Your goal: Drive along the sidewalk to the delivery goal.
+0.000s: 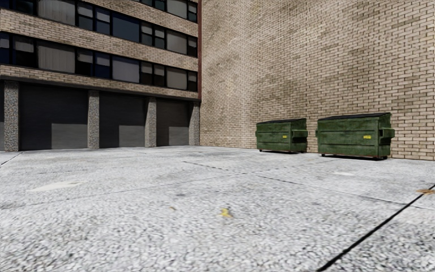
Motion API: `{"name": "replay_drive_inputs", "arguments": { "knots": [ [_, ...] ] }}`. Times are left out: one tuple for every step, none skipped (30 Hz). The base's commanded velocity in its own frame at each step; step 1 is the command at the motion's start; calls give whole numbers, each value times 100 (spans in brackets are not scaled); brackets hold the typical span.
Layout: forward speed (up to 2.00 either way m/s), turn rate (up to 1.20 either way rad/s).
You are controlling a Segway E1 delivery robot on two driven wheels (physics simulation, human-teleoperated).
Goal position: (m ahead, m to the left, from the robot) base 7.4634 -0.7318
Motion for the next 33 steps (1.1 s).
{"name": "replay_drive_inputs", "arguments": {
  "knots": [
    [200, -120],
    [200, -120],
    [200, -120],
    [200, -42],
    [200, -32],
    [200, -29],
    [200, -16],
    [200, -16],
    [200, 0],
    [200, 0],
    [200, 0],
    [200, 0],
    [200, 0],
    [200, 0],
    [200, 0],
    [200, 0],
    [200, 0],
    [200, 0],
    [200, 0],
    [200, 0],
    [200, 0],
    [200, 0],
    [200, 0],
    [200, 0],
    [200, 0],
    [200, -43],
    [200, -58],
    [200, -101],
    [200, -120],
    [200, -120],
    [200, -120],
    [200, -55],
    [200, -3]
  ]
}}
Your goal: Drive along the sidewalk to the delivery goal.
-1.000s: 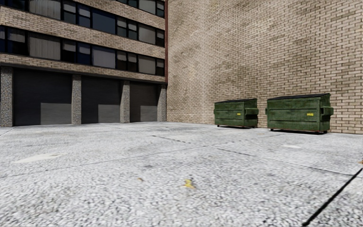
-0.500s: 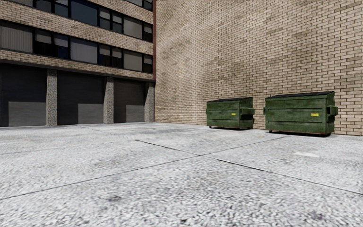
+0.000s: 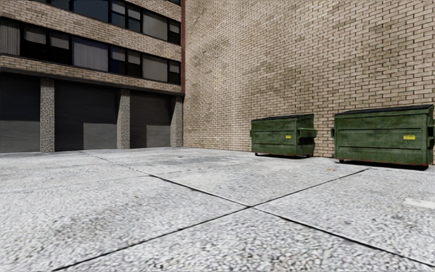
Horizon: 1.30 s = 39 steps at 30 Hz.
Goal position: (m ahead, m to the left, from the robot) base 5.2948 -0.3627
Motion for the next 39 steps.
{"name": "replay_drive_inputs", "arguments": {
  "knots": [
    [200, 0],
    [200, 0],
    [200, 0],
    [200, 0],
    [200, 0],
    [200, 0],
    [200, 0],
    [200, 0],
    [200, 0],
    [200, 0],
    [200, 0],
    [200, 0],
    [200, 0],
    [200, 0],
    [200, 0],
    [200, 0],
    [200, 0],
    [200, 0],
    [200, 0],
    [200, 0],
    [200, 0],
    [200, 0],
    [200, 0],
    [200, 0],
    [200, 0],
    [200, 0],
    [200, 0],
    [200, 0],
    [200, 0],
    [200, 0],
    [200, 0],
    [200, -34],
    [200, -50],
    [200, -50],
    [200, -63],
    [200, -78],
    [200, -92],
    [200, -87],
    [200, -2]
  ]
}}
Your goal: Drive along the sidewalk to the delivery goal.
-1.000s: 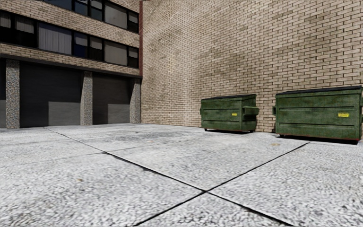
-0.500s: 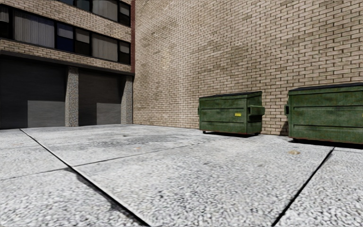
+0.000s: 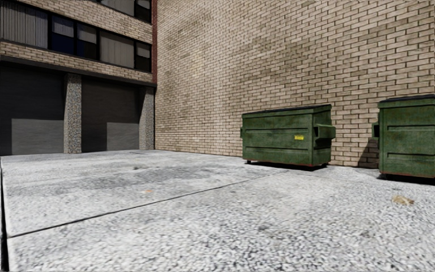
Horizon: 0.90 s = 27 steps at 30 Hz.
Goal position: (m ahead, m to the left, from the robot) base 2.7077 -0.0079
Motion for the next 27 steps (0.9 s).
{"name": "replay_drive_inputs", "arguments": {
  "knots": [
    [200, 0],
    [200, 0],
    [200, 0],
    [200, 0],
    [200, 0],
    [200, 0],
    [200, 0],
    [200, 0],
    [200, 0],
    [200, 0],
    [200, 0],
    [200, 0],
    [200, 0],
    [200, 0],
    [200, 0],
    [192, -48],
    [164, -61],
    [164, -61],
    [151, -65],
    [148, -66],
    [146, -66],
    [146, -66],
    [146, -66],
    [146, -60],
    [146, -11],
    [145, 0],
    [145, 0]
  ]
}}
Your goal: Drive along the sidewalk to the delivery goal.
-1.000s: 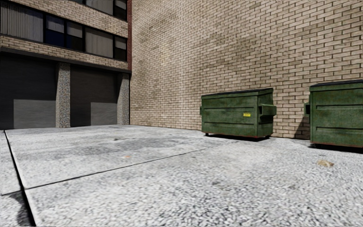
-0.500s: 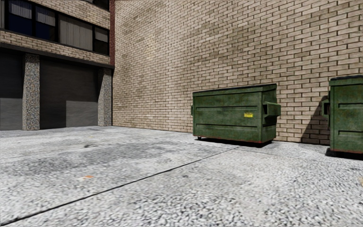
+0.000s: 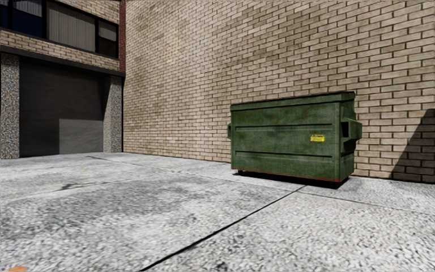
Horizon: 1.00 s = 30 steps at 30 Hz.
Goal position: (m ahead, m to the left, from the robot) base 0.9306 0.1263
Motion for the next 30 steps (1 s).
{"name": "replay_drive_inputs", "arguments": {
  "knots": [
    [145, 0],
    [145, 0],
    [145, 0],
    [145, 0],
    [145, 0],
    [145, 0],
    [145, 0],
    [145, 0],
    [145, 0],
    [145, 0],
    [145, 0],
    [145, 0],
    [145, 0],
    [145, 0],
    [143, 0],
    [143, 0],
    [133, 0],
    [124, 0],
    [110, 0],
    [85, 0],
    [61, 0],
    [0, 0],
    [0, 0],
    [0, 0],
    [0, 0],
    [0, 0],
    [0, 0],
    [0, 0],
    [0, 0],
    [0, 0]
  ]
}}
